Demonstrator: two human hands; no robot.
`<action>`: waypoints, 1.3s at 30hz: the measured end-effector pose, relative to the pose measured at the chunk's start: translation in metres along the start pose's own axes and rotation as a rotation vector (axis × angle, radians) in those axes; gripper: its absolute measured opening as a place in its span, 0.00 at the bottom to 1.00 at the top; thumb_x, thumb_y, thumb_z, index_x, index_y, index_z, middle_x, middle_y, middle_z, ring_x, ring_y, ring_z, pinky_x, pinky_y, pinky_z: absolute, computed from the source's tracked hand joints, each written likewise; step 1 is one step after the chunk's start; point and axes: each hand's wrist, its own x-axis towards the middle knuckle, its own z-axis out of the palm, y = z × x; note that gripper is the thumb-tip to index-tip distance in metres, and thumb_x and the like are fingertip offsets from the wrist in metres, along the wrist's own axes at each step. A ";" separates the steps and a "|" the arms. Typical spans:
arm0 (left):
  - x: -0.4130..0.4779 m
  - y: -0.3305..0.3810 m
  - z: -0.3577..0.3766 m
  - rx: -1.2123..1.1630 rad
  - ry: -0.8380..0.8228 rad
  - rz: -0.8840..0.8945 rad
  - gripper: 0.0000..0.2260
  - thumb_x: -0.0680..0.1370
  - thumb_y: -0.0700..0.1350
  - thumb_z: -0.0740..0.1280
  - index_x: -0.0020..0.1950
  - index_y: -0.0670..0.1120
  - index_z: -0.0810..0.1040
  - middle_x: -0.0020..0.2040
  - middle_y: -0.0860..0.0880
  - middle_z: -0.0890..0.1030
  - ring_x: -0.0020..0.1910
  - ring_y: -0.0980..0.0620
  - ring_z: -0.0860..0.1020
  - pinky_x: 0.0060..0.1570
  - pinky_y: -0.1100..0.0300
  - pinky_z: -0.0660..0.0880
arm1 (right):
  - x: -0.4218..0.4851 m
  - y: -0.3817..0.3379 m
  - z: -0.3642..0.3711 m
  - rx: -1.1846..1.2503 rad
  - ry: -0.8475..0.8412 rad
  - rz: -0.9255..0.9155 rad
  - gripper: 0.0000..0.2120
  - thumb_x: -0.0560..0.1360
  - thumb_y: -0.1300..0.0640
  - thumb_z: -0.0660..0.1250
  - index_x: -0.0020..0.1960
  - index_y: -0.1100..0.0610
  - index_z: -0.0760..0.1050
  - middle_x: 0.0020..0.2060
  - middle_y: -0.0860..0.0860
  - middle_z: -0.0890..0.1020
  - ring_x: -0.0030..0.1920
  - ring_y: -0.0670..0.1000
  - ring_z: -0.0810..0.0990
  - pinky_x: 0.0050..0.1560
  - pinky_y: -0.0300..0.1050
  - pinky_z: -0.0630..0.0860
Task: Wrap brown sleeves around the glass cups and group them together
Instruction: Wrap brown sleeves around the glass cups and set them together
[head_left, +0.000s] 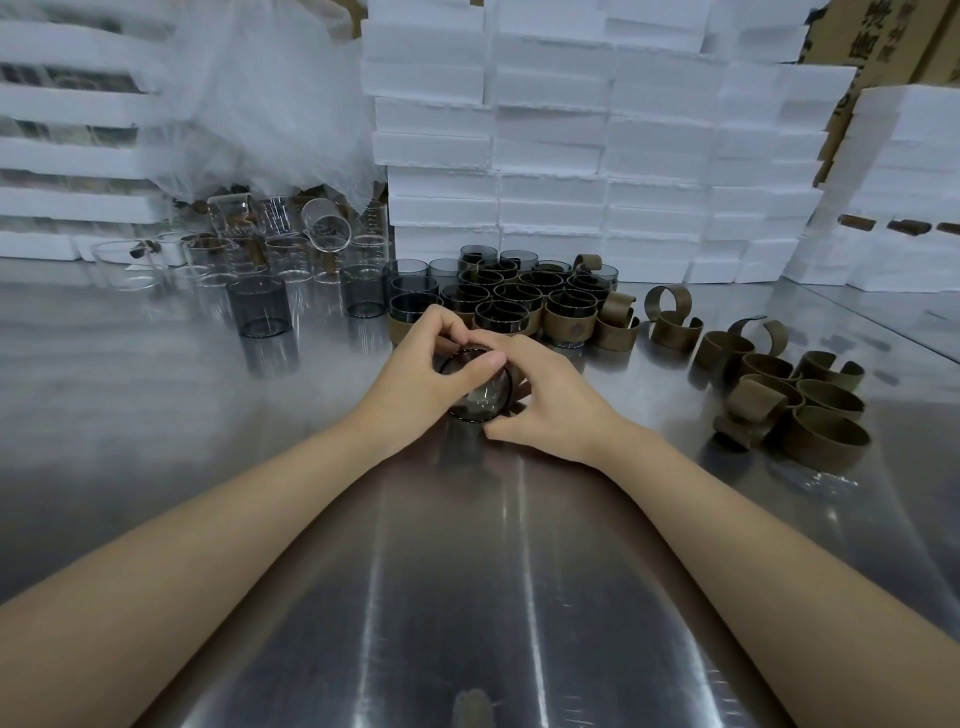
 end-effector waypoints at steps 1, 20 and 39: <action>0.000 0.000 0.000 0.012 0.010 -0.009 0.13 0.75 0.51 0.73 0.45 0.53 0.68 0.44 0.60 0.77 0.49 0.57 0.78 0.47 0.67 0.75 | 0.000 0.000 0.000 -0.014 -0.007 0.007 0.40 0.64 0.59 0.75 0.73 0.47 0.65 0.59 0.45 0.76 0.56 0.45 0.75 0.56 0.49 0.77; 0.002 -0.002 -0.002 -0.132 -0.136 -0.039 0.24 0.79 0.37 0.67 0.74 0.46 0.68 0.67 0.53 0.76 0.63 0.64 0.74 0.64 0.67 0.71 | 0.006 0.014 -0.003 0.524 0.136 0.185 0.30 0.65 0.73 0.74 0.62 0.52 0.75 0.52 0.47 0.83 0.51 0.42 0.81 0.48 0.34 0.76; -0.003 0.001 0.007 0.186 -0.210 0.194 0.33 0.78 0.60 0.63 0.77 0.62 0.47 0.80 0.57 0.45 0.78 0.64 0.46 0.75 0.67 0.49 | 0.011 0.001 -0.006 1.144 -0.112 0.439 0.24 0.78 0.41 0.57 0.63 0.58 0.72 0.48 0.55 0.83 0.46 0.56 0.80 0.50 0.50 0.76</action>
